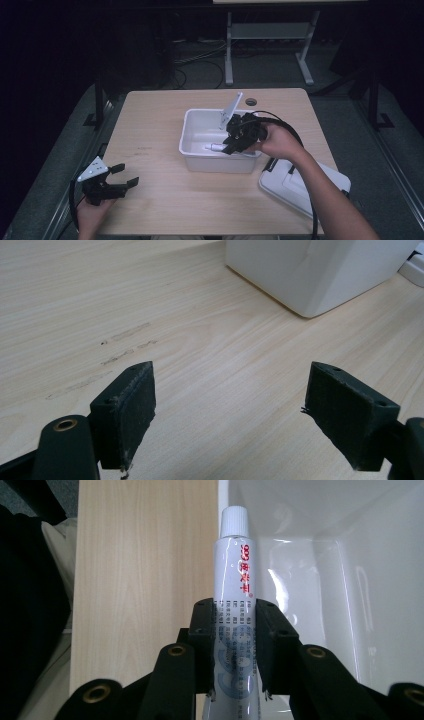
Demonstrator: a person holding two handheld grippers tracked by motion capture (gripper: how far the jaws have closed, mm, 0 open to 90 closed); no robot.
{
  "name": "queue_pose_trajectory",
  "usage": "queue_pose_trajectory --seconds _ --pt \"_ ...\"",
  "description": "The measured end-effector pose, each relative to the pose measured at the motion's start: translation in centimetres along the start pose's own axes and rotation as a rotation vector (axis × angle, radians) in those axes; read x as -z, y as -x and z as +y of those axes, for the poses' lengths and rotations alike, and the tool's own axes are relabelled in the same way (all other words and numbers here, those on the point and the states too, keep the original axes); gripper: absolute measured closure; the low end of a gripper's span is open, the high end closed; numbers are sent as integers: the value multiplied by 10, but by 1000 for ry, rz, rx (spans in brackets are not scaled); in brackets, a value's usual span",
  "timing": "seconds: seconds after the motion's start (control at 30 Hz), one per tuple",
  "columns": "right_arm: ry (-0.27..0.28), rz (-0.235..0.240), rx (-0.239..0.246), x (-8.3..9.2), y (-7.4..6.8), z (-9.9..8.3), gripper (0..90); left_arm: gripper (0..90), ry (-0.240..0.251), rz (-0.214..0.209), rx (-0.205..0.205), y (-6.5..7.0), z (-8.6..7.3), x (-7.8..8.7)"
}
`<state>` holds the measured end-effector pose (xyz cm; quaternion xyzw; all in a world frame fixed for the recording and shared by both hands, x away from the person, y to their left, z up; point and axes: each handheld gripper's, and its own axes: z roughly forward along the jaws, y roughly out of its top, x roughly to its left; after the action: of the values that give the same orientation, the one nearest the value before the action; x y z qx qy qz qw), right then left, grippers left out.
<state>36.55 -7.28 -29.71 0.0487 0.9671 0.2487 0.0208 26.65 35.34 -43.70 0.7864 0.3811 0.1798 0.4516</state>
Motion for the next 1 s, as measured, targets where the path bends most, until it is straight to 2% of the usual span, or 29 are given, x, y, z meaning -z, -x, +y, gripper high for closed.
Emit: queue_pose_trajectory --seconds 0.5,1.0 --pt "-16 15 -30 -16 21 -4 713 196 4 2 4 1 0 1" --pt "-28 35 -69 -32 33 -14 713 195 3 3 7 1 0 1"
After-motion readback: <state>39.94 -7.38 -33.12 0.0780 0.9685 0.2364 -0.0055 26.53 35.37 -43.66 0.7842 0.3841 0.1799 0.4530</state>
